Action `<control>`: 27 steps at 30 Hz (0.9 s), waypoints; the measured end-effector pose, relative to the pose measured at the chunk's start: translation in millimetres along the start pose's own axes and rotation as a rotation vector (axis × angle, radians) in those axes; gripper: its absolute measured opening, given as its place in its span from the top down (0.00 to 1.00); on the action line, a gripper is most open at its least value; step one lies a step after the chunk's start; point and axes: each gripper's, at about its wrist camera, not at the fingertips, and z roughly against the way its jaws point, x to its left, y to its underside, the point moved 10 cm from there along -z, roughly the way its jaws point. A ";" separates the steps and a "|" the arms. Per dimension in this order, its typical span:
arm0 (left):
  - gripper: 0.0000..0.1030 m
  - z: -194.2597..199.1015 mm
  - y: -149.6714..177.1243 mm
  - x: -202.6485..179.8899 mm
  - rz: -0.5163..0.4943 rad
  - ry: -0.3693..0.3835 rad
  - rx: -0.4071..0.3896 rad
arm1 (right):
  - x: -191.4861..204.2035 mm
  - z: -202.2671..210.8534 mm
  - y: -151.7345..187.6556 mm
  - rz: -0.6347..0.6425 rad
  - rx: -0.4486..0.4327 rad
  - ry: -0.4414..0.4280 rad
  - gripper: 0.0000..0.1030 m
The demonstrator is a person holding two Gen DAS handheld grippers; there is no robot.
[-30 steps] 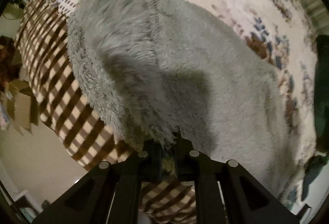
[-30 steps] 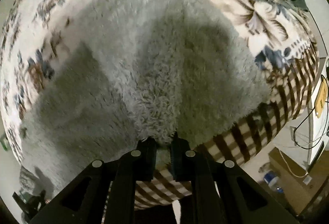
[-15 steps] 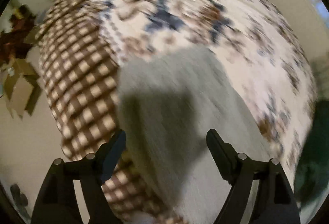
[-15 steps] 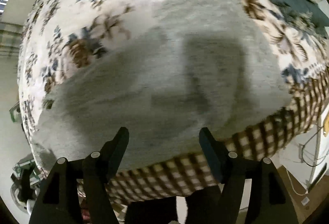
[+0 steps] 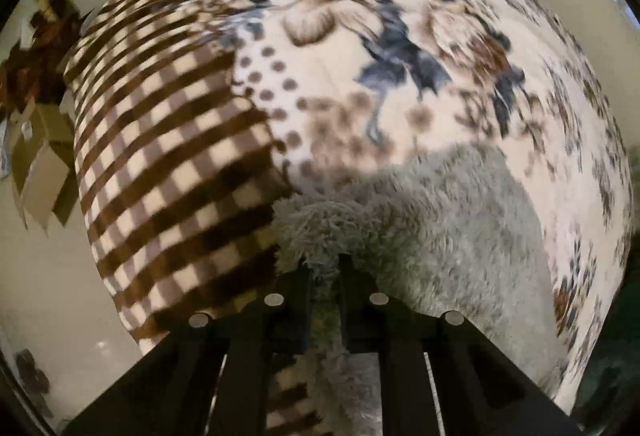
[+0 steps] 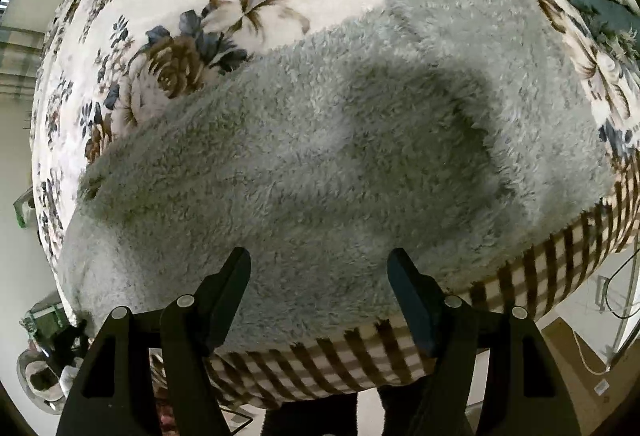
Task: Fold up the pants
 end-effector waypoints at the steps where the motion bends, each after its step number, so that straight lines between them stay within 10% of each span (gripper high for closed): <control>1: 0.88 5.0 1.4 -7.1 -0.041 -0.009 -0.003 | -1.2 0.7 -0.3 0.000 -0.002 0.002 0.29; 4: 0.75 26.9 9.0 -26.2 -0.109 -0.024 -0.018 | -8.2 7.5 -3.5 -0.018 -0.017 -0.010 0.29; 8: 0.17 63.8 21.6 -47.7 -0.204 -0.054 -0.077 | -31.3 33.7 -20.9 -0.041 -0.112 -0.002 0.19; 13: 0.16 87.0 48.5 -95.2 -0.339 -0.060 -0.130 | -73.2 51.5 -69.1 -0.013 -0.247 0.163 0.14; 17: 0.16 72.3 92.4 -137.1 -0.438 -0.020 -0.052 | -88.5 10.5 -95.9 0.062 -0.181 0.283 0.14; 18: 0.16 71.4 102.4 -146.0 -0.465 -0.016 -0.044 | -95.2 3.1 -98.1 0.065 -0.169 0.309 0.18; 19: 0.16 70.9 112.0 -154.0 -0.493 -0.013 -0.038 | -106.5 3.0 -99.9 0.042 -0.174 0.323 0.43; 20: 0.16 70.5 123.3 -162.8 -0.523 -0.004 -0.031 | -119.0 7.0 -99.0 0.002 -0.187 0.341 0.72; 21: 0.16 69.8 136.1 -172.2 -0.556 0.008 -0.021 | -135.5 14.6 -96.1 -0.073 -0.210 0.344 0.75; 27: 0.16 62.1 196.9 -210.3 -0.665 0.046 0.051 | -268.5 48.1 -43.0 -0.529 -0.207 0.202 0.65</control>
